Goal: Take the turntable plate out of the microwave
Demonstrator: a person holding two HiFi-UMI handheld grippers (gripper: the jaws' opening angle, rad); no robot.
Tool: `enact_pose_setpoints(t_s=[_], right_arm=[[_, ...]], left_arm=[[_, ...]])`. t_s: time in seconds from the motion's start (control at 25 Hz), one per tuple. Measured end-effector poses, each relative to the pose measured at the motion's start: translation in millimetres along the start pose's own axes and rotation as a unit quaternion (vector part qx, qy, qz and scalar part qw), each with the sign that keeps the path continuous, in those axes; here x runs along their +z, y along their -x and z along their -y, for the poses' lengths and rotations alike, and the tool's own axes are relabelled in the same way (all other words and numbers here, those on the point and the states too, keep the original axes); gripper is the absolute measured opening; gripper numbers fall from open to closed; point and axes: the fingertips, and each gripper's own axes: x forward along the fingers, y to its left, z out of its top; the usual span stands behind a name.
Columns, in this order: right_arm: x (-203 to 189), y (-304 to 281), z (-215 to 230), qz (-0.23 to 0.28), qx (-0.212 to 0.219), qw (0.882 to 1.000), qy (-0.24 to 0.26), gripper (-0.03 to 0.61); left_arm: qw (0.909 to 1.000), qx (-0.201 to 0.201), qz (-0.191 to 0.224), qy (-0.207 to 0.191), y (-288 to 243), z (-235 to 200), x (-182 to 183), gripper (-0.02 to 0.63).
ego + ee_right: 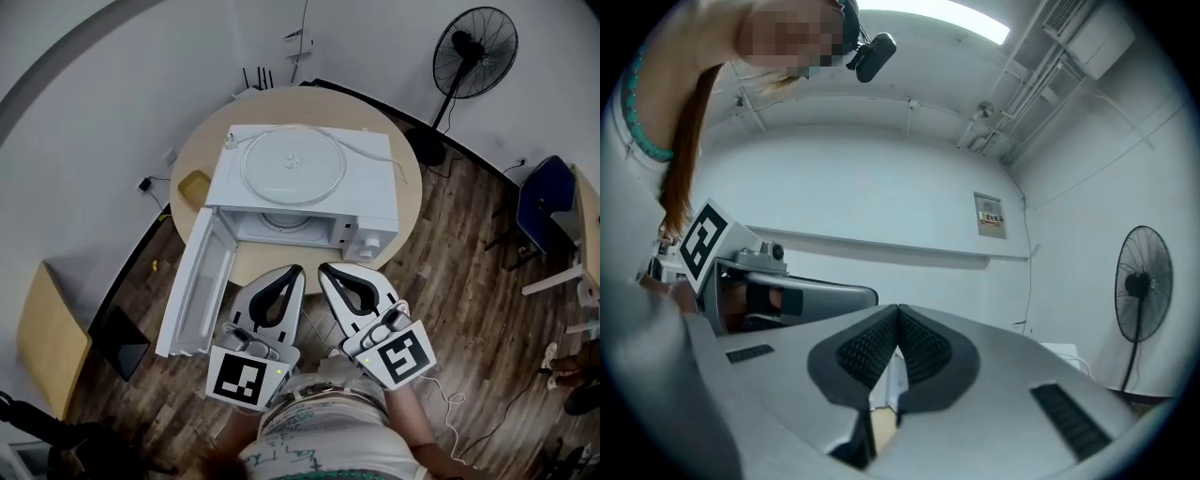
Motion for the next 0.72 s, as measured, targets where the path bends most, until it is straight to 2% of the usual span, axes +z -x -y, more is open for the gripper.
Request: enact_pose_setpoints(t_s=[0.12, 0.36, 0.4, 0.52, 0.72], right_arm=[[-2, 11, 6, -0.001, 0.012, 1.0, 0.003, -0.009], [-8, 31, 15, -0.002, 0.032, 0.999, -0.009, -0.009], [-9, 34, 16, -0.003, 0.036, 0.999, -0.01, -0.009], [-10, 41, 18, -0.002, 0.048, 0.999, -0.01, -0.009], [-10, 54, 22, -0.002, 0.052, 0.999, -0.016, -0.009]], left_arm=[[0.9995, 0.023, -0.01, -0.019, -4, 18, 0, 0.014], [0.9987, 0.045, -0.015, -0.021, -12, 44, -4, 0.014], [0.9984, 0.047, -0.015, -0.028, -14, 48, -5, 0.014], [0.9947, 0.057, -0.026, -0.082, -18, 59, -6, 0.014], [0.9961, 0.061, -0.032, -0.054, -21, 73, -14, 0.014]])
